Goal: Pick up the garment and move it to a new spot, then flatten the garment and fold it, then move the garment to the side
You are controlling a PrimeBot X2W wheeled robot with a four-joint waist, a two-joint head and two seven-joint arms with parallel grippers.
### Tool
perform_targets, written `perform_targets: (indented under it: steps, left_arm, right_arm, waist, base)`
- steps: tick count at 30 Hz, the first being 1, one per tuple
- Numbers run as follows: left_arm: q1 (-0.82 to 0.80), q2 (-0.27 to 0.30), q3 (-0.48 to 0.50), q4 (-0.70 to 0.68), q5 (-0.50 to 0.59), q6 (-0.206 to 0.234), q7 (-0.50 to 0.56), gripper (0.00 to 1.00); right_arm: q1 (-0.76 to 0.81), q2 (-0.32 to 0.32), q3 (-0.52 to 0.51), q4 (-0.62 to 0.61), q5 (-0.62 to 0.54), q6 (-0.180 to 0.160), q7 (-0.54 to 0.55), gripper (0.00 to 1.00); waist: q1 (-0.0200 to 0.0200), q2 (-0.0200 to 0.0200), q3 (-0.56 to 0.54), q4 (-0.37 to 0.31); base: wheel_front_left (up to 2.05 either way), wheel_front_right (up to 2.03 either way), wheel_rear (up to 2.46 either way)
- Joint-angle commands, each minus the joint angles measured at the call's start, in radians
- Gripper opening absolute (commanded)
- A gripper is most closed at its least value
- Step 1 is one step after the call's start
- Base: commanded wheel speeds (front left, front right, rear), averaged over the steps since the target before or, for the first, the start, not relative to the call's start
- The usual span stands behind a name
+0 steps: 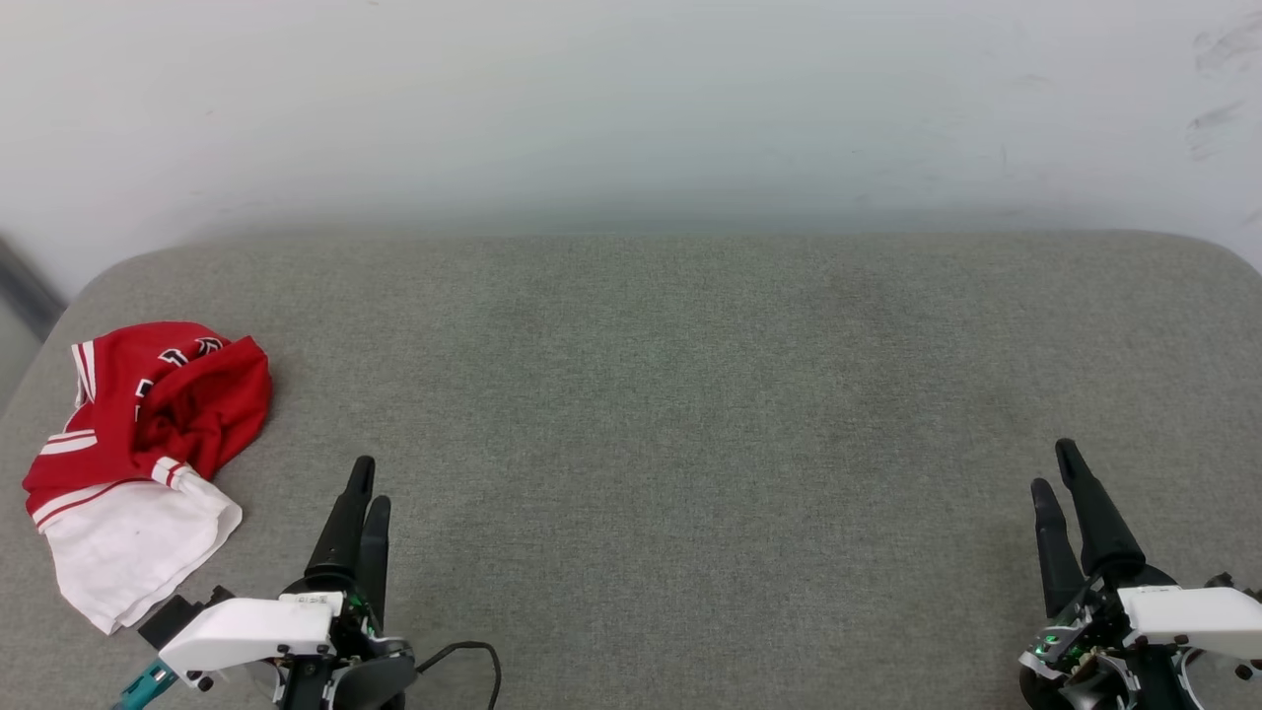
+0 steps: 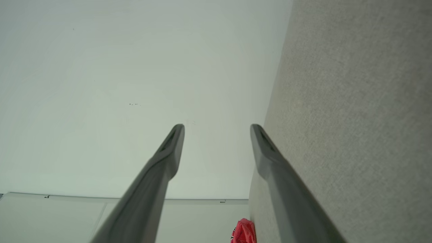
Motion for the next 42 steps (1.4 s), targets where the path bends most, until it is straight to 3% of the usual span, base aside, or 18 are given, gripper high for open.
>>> perform_targets:
  steps: [1,13,42]
  left_arm:
    - [-0.026,0.002,-0.018,-0.029,0.009,0.0,-0.015,1.0]
    - [-0.022,0.006,-0.046,-0.059,0.162,0.0,-0.064,1.0]
    - [-0.008,0.029,-0.113,-0.072,0.84,0.0,-0.168,1.0]
  right_arm:
    - [-0.009,-0.004,0.008,-0.028,-0.011,0.0,-0.014,1.0]
    - [0.003,-0.026,0.042,-0.059,-0.099,0.0,-0.067,1.0]
    - [0.03,-0.022,0.046,-0.139,-0.896,0.0,-0.123,1.0]
  waist:
    - [0.0,0.0,0.0,0.0]
    - [0.0,0.0,-0.003,-0.001]
    - [0.0,0.0,-0.011,0.002]
  base:
    - [0.0,0.0,0.0]
    - [0.0,0.0,0.0]
    - [0.0,0.0,0.0]
